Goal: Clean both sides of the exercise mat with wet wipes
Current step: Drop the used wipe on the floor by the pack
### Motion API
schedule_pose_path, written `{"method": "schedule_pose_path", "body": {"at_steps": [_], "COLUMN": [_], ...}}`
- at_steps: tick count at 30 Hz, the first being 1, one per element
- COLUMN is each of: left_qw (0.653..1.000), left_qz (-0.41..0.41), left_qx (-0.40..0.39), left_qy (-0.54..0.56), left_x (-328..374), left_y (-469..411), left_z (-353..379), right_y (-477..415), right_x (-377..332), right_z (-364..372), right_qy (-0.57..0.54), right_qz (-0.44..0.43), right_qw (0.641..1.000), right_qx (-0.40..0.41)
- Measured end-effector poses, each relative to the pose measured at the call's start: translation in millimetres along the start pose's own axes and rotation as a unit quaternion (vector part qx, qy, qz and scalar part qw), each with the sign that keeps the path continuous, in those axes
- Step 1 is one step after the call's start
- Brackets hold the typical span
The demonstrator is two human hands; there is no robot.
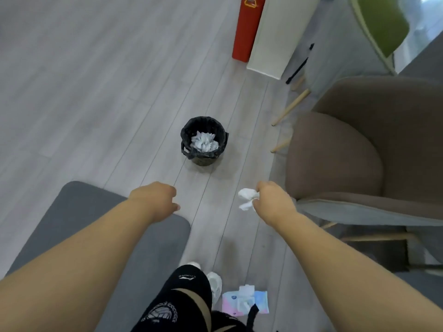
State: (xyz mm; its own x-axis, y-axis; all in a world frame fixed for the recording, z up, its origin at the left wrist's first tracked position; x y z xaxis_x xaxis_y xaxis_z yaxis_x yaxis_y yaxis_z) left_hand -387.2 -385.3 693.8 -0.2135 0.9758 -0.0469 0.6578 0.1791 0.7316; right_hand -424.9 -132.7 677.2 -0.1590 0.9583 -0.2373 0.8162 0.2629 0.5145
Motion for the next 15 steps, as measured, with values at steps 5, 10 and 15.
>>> {"method": "schedule_pose_path", "body": {"at_steps": [5, 10, 15], "left_qw": [1.0, 0.999, 0.999], "left_qz": [-0.029, -0.037, -0.047], "left_qx": [-0.009, -0.002, -0.019], "left_qy": [-0.002, 0.014, 0.003], "left_x": [-12, -14, -6], "left_y": [-63, -142, -209], "left_z": [-42, -89, -111], "right_y": [-87, -182, -273], "right_x": [-15, -20, -16], "right_z": [-30, -52, -56], "right_qy": [0.001, 0.024, 0.045], "right_qz": [-0.032, -0.059, -0.095], "right_qw": [0.999, 0.998, 0.994], "right_qx": [-0.017, -0.019, -0.016]}}
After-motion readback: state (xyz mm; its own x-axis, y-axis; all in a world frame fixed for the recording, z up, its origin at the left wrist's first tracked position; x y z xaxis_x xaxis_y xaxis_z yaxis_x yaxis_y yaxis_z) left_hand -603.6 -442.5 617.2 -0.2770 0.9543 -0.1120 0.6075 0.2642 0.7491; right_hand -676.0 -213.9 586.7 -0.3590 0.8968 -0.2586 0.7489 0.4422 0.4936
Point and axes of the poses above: each hand's wrist, its own y-axis away from the middle knuckle, its own z-axis out of the palm, x = y × z, the point moved 2 cm from there along -y, towards the middle knuckle, and after that the axes turned 7 degrees about -z, right-handed, at the moved point
